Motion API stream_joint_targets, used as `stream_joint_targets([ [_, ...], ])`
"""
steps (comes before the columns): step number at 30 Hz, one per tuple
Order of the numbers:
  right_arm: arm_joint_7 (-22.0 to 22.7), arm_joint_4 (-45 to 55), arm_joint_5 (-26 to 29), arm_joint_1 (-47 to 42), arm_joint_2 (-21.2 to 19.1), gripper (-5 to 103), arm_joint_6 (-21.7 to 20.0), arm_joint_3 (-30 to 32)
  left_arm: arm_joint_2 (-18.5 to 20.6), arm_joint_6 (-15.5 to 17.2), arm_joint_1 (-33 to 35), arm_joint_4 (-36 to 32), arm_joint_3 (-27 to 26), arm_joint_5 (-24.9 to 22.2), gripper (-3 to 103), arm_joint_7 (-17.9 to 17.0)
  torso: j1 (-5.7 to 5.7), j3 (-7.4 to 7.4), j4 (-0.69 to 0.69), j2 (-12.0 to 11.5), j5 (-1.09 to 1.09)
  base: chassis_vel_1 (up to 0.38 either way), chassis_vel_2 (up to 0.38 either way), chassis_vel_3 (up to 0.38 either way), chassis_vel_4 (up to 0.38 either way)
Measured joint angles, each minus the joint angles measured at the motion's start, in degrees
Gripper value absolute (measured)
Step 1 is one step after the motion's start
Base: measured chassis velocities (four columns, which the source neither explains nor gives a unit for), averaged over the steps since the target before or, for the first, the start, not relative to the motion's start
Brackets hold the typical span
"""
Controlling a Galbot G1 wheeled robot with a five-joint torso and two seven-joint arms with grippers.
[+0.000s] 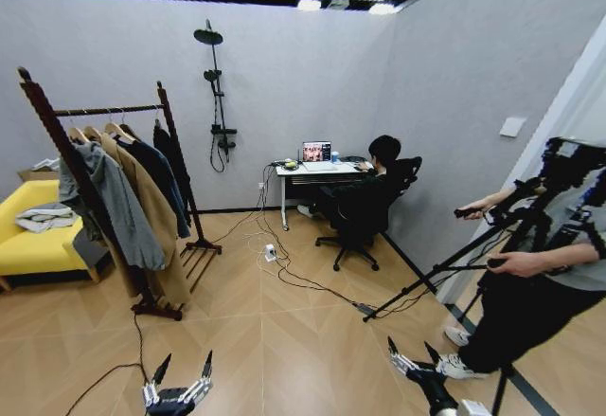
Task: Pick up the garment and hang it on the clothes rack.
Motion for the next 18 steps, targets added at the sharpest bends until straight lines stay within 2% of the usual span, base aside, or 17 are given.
stream_joint_targets([
  [18, 0.0, 0.0, 0.0, 0.0, 0.0, 100, 0.0, 0.0, 0.0, 0.0, 0.0, 0.0, 0.0, 0.0, 100, 0.0, 0.0, 0.0, 0.0, 0.0, 0.0, 0.0, 0.0, 0.0, 0.0],
])
